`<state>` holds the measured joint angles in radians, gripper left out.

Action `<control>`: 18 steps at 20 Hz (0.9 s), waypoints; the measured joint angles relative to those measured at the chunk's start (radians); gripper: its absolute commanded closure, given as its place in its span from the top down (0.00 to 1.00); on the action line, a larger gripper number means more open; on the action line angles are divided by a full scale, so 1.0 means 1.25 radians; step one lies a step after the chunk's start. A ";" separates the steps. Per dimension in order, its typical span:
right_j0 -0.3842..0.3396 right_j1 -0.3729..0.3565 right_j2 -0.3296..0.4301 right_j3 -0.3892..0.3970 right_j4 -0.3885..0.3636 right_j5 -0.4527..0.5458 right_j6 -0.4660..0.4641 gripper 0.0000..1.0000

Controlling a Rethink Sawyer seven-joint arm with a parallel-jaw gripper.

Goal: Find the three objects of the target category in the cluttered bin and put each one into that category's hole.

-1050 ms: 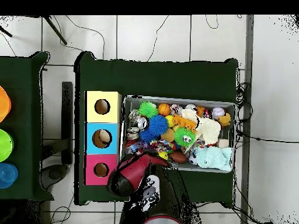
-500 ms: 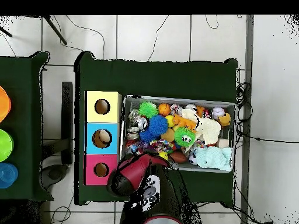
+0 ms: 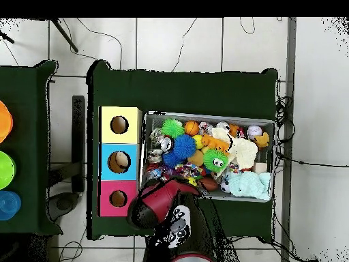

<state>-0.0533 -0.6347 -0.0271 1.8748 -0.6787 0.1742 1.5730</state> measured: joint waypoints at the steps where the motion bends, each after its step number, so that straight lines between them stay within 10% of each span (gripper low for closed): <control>1: -0.003 0.000 0.001 0.000 0.001 0.000 0.000 0.00; 18: -0.014 -0.007 0.008 0.013 0.023 0.000 0.000 0.00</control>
<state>-0.0702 -0.6441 -0.0173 1.8909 -0.6502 0.1744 1.5730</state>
